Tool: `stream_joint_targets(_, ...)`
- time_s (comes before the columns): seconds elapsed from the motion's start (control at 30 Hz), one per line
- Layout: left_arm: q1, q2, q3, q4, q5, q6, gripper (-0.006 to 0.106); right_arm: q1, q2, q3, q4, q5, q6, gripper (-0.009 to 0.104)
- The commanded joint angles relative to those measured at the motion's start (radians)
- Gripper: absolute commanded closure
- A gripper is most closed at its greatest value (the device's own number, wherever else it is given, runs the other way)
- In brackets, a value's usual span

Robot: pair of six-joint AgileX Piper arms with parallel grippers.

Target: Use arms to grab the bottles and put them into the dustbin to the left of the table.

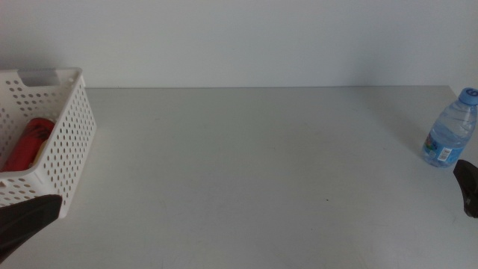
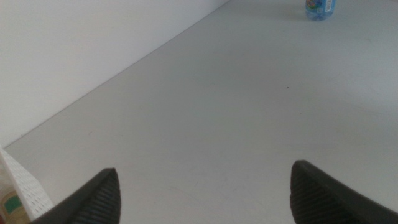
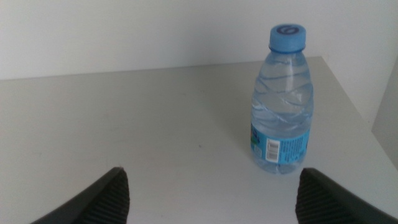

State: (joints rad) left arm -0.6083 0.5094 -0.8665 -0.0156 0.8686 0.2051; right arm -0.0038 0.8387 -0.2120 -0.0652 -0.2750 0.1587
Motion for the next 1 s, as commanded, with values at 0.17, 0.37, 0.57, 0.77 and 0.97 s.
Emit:
stream_joint_targets(0.17, 0.001, 0.008, -0.023, 0.0, -0.066, -0.01, 0.007, -0.006, 0.149, -0.022, -0.004, -0.339, 0.001, 0.01)
stream_joint_targets(0.37, 0.001, 0.008, -0.023, 0.0, -0.066, -0.01, 0.007, -0.006, 0.282, -0.022, -0.001, -0.566, 0.001, 0.01)
stream_joint_targets(0.57, 0.001, 0.008, -0.023, 0.0, -0.066, -0.01, 0.007, -0.006, 0.476, -0.022, 0.001, -0.787, 0.0, 0.01)
stream_joint_targets(0.77, 0.001, 0.008, -0.023, 0.0, -0.066, -0.01, 0.007, -0.006, 0.648, -0.039, 0.157, -0.908, -0.131, 0.01)
stream_joint_targets(0.97, 0.001, 0.008, -0.023, 0.0, -0.066, -0.01, 0.007, -0.006, 0.76, -0.128, 0.292, -0.92, -0.246, 0.01)
